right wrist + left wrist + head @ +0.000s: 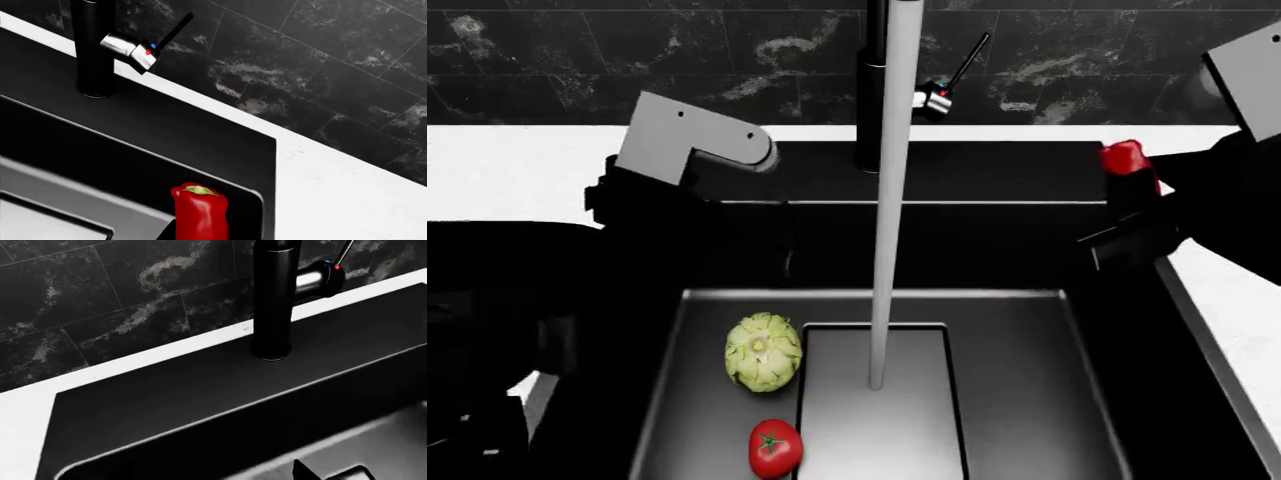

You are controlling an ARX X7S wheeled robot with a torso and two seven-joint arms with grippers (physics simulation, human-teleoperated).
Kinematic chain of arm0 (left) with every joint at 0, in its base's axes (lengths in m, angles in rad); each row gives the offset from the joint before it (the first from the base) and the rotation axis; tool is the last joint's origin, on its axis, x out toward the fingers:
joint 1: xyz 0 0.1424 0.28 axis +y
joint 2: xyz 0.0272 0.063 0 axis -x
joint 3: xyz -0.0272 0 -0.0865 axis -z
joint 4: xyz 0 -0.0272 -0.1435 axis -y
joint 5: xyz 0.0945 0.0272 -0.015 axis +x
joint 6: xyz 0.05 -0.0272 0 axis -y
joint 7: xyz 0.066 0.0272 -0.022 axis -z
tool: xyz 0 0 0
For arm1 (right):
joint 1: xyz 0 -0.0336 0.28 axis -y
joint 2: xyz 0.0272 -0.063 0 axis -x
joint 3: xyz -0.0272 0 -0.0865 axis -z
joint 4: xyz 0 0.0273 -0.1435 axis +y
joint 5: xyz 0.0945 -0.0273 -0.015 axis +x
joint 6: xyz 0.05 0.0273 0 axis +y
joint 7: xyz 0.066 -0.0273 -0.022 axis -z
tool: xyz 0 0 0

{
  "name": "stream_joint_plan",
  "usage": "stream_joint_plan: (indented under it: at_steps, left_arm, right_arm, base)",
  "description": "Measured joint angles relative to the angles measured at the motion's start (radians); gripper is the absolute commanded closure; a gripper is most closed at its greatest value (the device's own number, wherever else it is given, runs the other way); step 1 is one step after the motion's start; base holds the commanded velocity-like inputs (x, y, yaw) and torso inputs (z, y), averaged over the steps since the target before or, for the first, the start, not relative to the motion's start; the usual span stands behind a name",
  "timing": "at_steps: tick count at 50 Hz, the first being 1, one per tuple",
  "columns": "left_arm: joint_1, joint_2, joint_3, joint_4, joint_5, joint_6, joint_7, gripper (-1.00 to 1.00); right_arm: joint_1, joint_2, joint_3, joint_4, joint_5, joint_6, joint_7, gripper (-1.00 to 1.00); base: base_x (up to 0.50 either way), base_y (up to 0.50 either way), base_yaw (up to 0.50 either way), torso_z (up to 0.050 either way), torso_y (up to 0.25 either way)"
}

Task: Pick the tomatos and chili peppers from the sink and place them in one bowl. Place the artichoke in the other bowl. Then turn off the sink faucet.

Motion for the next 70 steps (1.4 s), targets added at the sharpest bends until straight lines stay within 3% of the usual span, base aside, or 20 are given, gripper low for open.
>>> stream_joint_plan:
  at_steps: [5, 11, 19, 27, 39, 70]
  left_arm:
    - [-0.007, -0.061, 0.066, -0.030, -0.345, 0.047, -0.251, -1.00]
    - [-0.001, -0.118, 0.142, -0.044, -0.625, 0.103, -0.449, -1.00]
    - [0.015, -0.175, 0.242, -0.047, -0.846, 0.153, -0.606, -1.00]
    - [0.044, -0.207, 0.322, -0.047, -0.968, 0.201, -0.682, -1.00]
    - [0.108, -0.214, 0.381, -0.083, -0.979, 0.215, -0.675, -1.00]
    - [0.194, -0.108, 0.450, -0.359, -0.593, 0.118, -0.338, -1.00]
  right_arm:
    - [0.030, 0.017, -0.013, -0.007, 0.026, -0.005, 0.022, 1.00]
    - [0.042, 0.033, -0.023, -0.019, 0.031, -0.014, 0.029, 1.00]
    - [0.057, 0.047, -0.044, -0.021, 0.045, -0.023, 0.036, 1.00]
    - [0.069, 0.057, -0.063, -0.021, 0.058, -0.035, 0.042, 1.00]
    - [0.087, 0.066, -0.092, -0.015, 0.075, -0.045, 0.042, 1.00]
    - [0.118, 0.084, -0.154, -0.002, 0.107, -0.067, 0.038, 1.00]
  base:
    - [0.00, 0.00, 0.00, 0.000, 0.000]
    - [0.00, 0.00, 0.00, 0.000, 0.000]
    - [0.00, 0.00, 0.00, 0.000, 0.000]
    - [0.00, 0.00, 0.00, 0.000, 0.000]
    - [0.00, 0.00, 0.00, 0.000, 0.000]
    - [0.00, 0.00, 0.00, 0.000, 0.000]
